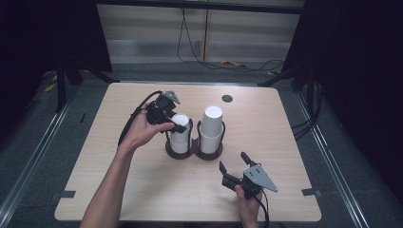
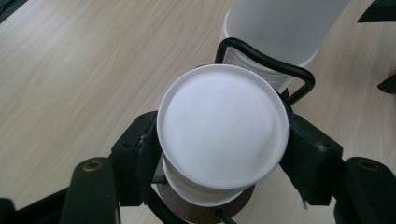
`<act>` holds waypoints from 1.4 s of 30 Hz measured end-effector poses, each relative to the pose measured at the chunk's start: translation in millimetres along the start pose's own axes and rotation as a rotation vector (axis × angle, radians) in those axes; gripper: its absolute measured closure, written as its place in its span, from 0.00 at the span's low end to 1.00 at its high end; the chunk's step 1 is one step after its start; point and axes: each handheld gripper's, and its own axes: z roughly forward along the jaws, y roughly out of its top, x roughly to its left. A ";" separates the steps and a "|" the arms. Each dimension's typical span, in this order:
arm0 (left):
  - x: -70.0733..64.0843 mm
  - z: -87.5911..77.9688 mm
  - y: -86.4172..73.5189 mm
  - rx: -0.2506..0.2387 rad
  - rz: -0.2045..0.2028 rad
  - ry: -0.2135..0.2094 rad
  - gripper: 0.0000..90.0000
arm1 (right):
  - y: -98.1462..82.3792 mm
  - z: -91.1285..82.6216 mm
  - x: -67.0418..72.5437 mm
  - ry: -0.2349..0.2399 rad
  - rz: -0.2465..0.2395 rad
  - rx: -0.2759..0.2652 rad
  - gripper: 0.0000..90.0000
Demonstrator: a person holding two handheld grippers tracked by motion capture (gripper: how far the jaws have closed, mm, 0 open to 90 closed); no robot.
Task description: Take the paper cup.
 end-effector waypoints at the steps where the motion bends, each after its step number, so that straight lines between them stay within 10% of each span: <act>1: 0.2 -1.0 0.1 -0.003 0.004 0.000 0.38 | 0.0 0.0 -0.1 0.000 -0.001 0.000 0.16; 42: -4.1 -39.4 -0.7 -0.148 -0.005 0.011 0.38 | 0.4 0.9 -0.3 0.002 0.001 0.008 0.16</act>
